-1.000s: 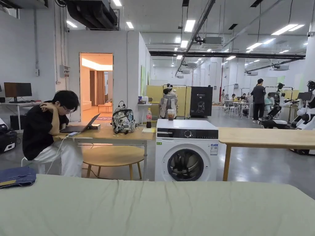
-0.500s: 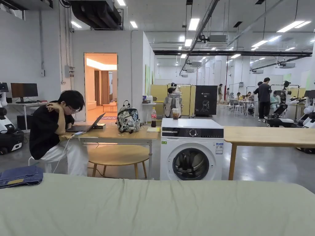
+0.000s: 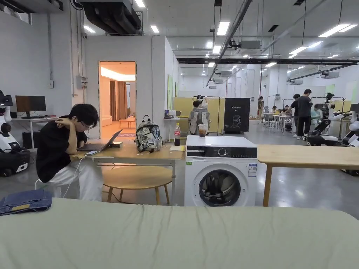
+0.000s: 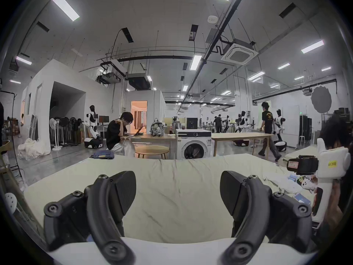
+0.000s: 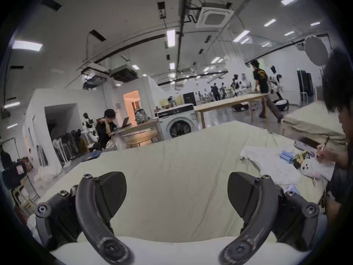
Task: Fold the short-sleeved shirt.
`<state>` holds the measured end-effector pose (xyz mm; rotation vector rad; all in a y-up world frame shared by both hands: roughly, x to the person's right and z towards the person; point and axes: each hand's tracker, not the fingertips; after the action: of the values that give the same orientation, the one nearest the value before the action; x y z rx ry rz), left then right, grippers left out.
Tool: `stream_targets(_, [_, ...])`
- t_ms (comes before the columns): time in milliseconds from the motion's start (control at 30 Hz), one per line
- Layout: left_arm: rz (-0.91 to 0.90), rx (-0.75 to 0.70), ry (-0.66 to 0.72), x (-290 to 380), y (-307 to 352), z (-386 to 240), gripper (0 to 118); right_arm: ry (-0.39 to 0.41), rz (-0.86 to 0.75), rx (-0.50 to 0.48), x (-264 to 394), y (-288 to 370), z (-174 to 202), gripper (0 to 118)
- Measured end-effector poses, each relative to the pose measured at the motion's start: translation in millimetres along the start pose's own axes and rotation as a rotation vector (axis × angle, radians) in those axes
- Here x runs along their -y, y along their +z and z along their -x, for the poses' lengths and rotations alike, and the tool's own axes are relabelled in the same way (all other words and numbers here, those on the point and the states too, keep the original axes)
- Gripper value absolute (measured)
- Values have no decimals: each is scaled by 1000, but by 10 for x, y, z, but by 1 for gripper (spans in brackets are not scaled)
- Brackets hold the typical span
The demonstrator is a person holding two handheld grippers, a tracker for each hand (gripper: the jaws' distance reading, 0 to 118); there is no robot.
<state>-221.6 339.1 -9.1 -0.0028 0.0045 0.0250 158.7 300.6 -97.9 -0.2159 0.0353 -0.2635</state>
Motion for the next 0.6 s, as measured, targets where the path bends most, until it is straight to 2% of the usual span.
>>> stream_targets(100, [-1, 16, 20, -3, -11, 1, 92, -11, 3, 36, 6, -1, -8, 108])
stream_targets(600, [14, 18, 27, 28, -36, -33, 92, -2, 11, 14, 94, -24, 19, 107])
